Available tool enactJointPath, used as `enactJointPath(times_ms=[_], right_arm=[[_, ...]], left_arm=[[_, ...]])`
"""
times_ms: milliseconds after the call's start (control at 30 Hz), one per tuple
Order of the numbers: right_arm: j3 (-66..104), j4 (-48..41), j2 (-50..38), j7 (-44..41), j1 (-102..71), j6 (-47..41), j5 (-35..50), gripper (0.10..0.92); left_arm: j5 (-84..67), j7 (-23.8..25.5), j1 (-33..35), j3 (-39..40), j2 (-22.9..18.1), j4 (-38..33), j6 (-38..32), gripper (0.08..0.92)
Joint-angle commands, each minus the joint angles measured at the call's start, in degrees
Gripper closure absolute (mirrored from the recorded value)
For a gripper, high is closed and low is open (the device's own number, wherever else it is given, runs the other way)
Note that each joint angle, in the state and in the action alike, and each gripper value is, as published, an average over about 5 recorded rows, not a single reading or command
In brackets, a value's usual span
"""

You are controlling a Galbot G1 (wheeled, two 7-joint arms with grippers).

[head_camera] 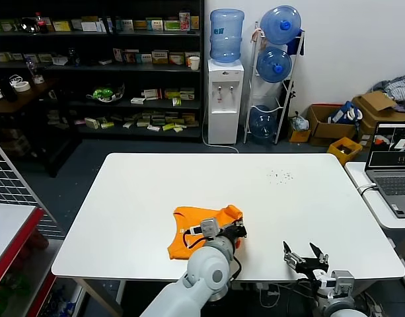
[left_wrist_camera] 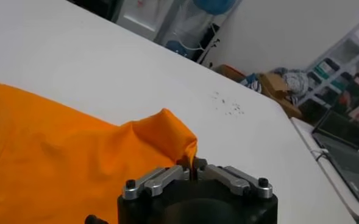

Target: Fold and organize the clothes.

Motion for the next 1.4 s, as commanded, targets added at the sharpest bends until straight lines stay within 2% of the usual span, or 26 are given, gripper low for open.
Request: enactJointPath(times_ms=[33, 167, 267, 400, 500, 567, 700, 900, 1033, 1167, 1400], right_arm=[[2.26, 1.32, -1.45, -4.82, -2.0, 3.06, -1.07, 0.203], [3.59, 2.0, -3.31, -10.31, -3.77, 8.06, -2.5, 0.203], [4.21, 1.81, -4.3, -13.3, -4.76, 13.4, -3.27, 0.203], [4.18, 0.98, -4.6, -15.92, -5.46, 19.06, -3.63, 0.203], [3.43, -0.9, -3.99, -16.61, -5.05, 22.43, -5.06, 0.203], [3.02, -2.54, -3.2, -16.89, -4.42, 24.61, -6.18, 0.203], [3.38, -5.32, -0.74, -17.9, -3.54, 27.88, -7.34, 0.203], [5.23, -7.96, 3.66, -18.73, -3.86, 32.4, -9.05, 0.203], [7.99, -9.09, 6.94, -20.28, -4.38, 38.19, -13.1, 0.203], [10.73, -8.83, 11.46, -21.77, -5.36, 43.08, -14.46, 0.203], [12.36, -8.89, 16.36, -22.81, -6.57, 46.97, -16.46, 0.203]], left_arm=[[8.09, 5.11, -1.17, 2.82, -4.86, 3.45, -1.6, 0.882], [14.59, 12.56, 2.53, 2.72, -1.76, -3.1, -5.2, 0.81], [25.29, 21.51, 9.47, 0.64, 4.07, -9.84, -11.97, 0.724], [36.13, 34.16, 22.76, -10.35, 12.6, -15.17, -23.85, 0.611], [38.87, 38.24, 32.59, -19.13, 17.48, -16.49, -31.26, 0.525], [39.96, 40.08, 38.57, -23.98, 18.93, -16.15, -35.79, 0.464], [42.09, 42.96, 46.58, -32.48, 17.01, -14.22, -43.4, 0.351], [44.44, 44.58, 49.1, -37.78, 8.75, -11.64, -51.65, 0.2], [44.49, 46.5, 49.11, -39.1, 4.41, -9.68, -57.94, 0.179], [45.11, 47.54, 49.57, -39.71, 2.09, -7.7, -62.96, 0.177], [45.72, 48.23, 50.31, -40.18, 1.15, -8.1, -63.88, 0.177]])
